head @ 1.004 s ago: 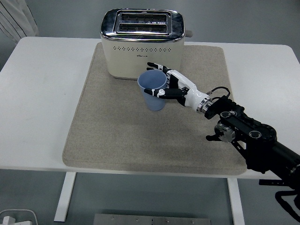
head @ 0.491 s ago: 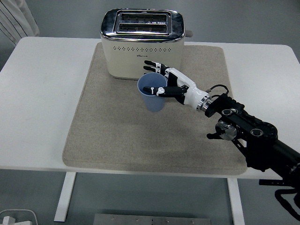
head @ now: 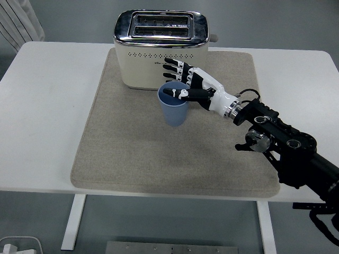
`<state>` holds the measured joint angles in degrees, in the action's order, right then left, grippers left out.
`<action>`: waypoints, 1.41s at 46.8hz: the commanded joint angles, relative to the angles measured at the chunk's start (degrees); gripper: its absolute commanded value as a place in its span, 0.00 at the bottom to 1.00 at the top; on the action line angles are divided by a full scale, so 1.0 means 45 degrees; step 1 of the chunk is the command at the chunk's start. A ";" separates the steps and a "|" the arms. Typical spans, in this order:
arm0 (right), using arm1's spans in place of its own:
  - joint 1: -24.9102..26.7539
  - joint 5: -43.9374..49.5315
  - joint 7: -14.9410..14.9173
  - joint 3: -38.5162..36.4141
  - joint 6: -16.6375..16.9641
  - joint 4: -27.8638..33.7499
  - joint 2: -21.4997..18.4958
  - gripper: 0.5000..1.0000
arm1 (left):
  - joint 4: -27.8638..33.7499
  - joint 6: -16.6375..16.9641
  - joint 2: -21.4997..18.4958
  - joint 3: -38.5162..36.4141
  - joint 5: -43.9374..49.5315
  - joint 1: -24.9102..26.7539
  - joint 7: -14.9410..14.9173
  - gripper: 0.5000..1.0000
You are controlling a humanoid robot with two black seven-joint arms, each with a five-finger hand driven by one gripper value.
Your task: Put the water cup in front of the bread machine
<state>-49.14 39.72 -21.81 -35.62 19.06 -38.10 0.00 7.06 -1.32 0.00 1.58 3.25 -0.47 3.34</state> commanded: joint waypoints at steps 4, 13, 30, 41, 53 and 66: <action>0.0001 0.0002 -0.0251 -0.0014 0.0413 -0.0010 0.0000 0.85 | -0.0005 0.0000 0.0000 0.0000 0.0000 0.0006 0.0000 1.00; 0.0001 -0.0018 -0.0506 -0.0364 0.0902 0.0010 0.0000 0.85 | -0.0005 0.0000 0.0000 0.0000 0.0000 0.0006 0.0000 1.00; -0.0018 0.0002 -0.0506 -0.0854 0.0902 0.0146 0.0175 0.85 | -0.0005 0.0000 0.0000 0.0000 0.0000 0.0006 0.0000 1.00; -0.0136 -0.0018 -0.0545 -0.1146 0.1311 0.0146 0.0508 0.85 | -0.0005 0.0000 0.0000 0.0000 0.0000 -0.0013 0.0000 1.00; -0.0019 -0.0018 -0.0798 -0.1596 0.1956 0.0146 0.1230 0.85 | -0.0005 0.0000 0.0000 0.0000 0.0000 -0.0013 0.0000 1.00; 0.0294 -0.0037 -0.1696 -0.1655 0.3050 0.0146 0.2265 0.85 | -0.0005 0.0000 0.0000 0.0000 0.0000 -0.0013 0.0000 1.00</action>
<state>-48.00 39.58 -28.50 -43.13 32.35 -37.44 9.29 7.04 -1.32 0.00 1.58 3.25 -0.50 3.34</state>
